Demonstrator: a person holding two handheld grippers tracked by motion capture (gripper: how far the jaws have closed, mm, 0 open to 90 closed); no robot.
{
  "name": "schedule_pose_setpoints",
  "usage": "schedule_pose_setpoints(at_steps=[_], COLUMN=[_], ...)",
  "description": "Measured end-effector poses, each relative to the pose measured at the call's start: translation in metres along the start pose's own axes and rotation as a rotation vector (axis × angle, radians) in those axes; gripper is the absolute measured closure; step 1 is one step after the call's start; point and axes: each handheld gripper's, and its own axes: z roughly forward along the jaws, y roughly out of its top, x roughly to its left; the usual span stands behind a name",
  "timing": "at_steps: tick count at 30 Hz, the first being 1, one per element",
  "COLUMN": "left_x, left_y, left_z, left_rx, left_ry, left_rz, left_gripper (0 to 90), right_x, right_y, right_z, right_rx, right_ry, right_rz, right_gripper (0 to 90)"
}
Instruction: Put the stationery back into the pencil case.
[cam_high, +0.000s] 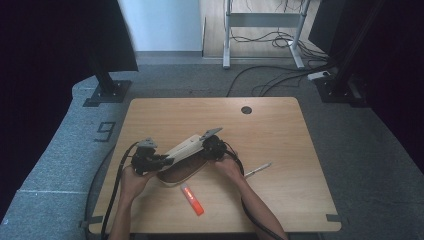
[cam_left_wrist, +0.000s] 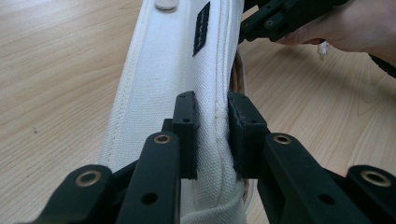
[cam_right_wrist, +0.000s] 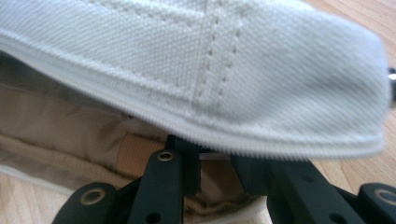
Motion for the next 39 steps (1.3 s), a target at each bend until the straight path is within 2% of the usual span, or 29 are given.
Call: schedule_pose_setpoints(at_steps=[12,17,21,28,39], left_x=[-0.002,-0.001,-0.002,-0.001,-0.001], left_y=[0.001,0.001,0.000,0.000,0.000], left_z=[0.002,0.001,0.002,0.002,0.002], left_rx=[0.005,0.004,0.011,0.010,0.012], left_ry=[-0.006,-0.002,0.012,0.011,0.007], left_rz=[0.013,0.014,0.021,0.021,0.022], left_gripper=[74.3,74.2,74.3,74.2,74.1], right_x=[-0.002,-0.002,-0.001,-0.002,-0.006], right_y=[0.000,0.000,0.000,-0.002,-0.009], right_z=[0.007,0.003,-0.001,-0.012,-0.028], right_rx=[-0.011,-0.007,0.008,0.029,0.023], right_ry=[0.004,-0.006,0.005,0.009,0.013], right_rz=[0.021,0.013,0.006,-0.013,-0.031], right_gripper=[70.3,59.0,50.8,38.7,27.9])
